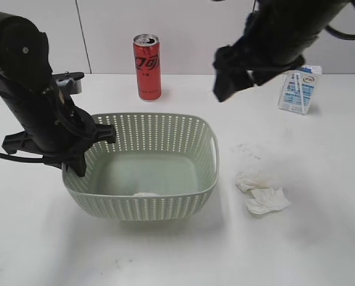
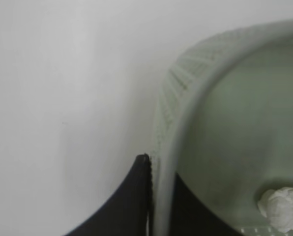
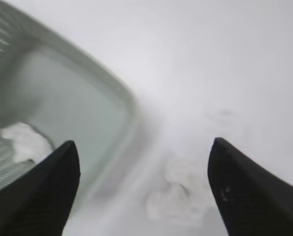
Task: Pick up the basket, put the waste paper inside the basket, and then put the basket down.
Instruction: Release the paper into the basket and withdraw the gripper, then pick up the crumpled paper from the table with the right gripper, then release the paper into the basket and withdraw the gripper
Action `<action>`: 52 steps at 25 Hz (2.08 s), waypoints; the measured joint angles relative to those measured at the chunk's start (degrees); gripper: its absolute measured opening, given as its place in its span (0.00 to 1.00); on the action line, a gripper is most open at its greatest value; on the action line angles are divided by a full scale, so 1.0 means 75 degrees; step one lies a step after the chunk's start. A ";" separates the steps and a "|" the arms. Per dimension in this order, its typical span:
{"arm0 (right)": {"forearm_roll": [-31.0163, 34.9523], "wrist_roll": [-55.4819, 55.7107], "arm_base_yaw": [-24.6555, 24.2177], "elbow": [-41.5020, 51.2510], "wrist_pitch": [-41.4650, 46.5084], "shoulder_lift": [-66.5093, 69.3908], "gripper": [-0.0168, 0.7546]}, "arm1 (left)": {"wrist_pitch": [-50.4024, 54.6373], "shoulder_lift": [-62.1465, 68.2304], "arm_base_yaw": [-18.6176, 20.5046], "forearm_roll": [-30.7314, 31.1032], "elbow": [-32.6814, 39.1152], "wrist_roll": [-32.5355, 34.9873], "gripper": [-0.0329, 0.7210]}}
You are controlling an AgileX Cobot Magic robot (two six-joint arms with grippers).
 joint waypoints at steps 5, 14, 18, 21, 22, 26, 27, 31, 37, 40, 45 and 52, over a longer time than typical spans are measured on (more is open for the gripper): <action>-0.0403 0.0455 -0.1058 0.0637 0.0476 0.0053 0.79 | 0.0008 0.0000 0.0000 0.0008 0.0000 0.0000 0.02; -0.0144 0.0455 -0.1221 0.1854 -0.1678 0.1641 0.79 | 0.0023 0.0000 0.0000 0.0008 0.0000 0.0000 0.02; -0.0002 0.0455 -0.1221 0.1860 -0.1947 0.2301 0.79 | 0.0038 0.0000 0.0000 0.0008 0.0000 0.0000 0.02; 0.0270 0.0317 -0.1213 0.1860 -0.1878 0.2609 0.79 | 0.0038 0.0000 0.0000 0.0008 0.0000 0.0000 0.02; 0.0296 0.0258 -0.1213 0.1850 -0.1831 0.2639 0.79 | 0.0038 0.0000 0.0000 0.0008 0.0000 0.0000 0.02; 0.0294 0.0145 -0.1213 0.1788 -0.1716 0.2710 0.73 | 0.0038 0.0000 0.0000 0.0008 0.0000 0.0000 0.02; 0.0275 0.0138 -0.1213 0.1788 -0.1707 0.2710 0.68 | 0.0038 0.0000 0.0000 0.0008 0.0000 0.0000 0.02; 0.0309 0.0131 -0.1213 0.1694 -0.1491 0.2725 0.20 | 0.0038 0.0000 0.0000 0.0008 0.0000 0.0000 0.02; 0.0302 0.0131 -0.1213 0.1178 -0.0821 0.2204 0.10 | 0.0029 0.0000 0.0000 0.0014 0.0000 0.0000 0.02; 0.0510 0.0047 -0.1213 0.0742 -0.0709 0.1447 0.10 | -0.0008 0.0000 0.0000 0.0014 0.0000 0.0000 0.02; 0.2042 -0.1163 -0.0923 0.0035 -0.0682 0.0521 0.10 | -0.0030 0.0000 0.0000 0.0014 0.0000 0.0000 0.02; 0.3120 -0.2556 0.0273 -0.0181 -0.1038 0.0843 0.13 | -0.0039 0.0000 0.0000 0.0007 0.0000 0.0000 0.02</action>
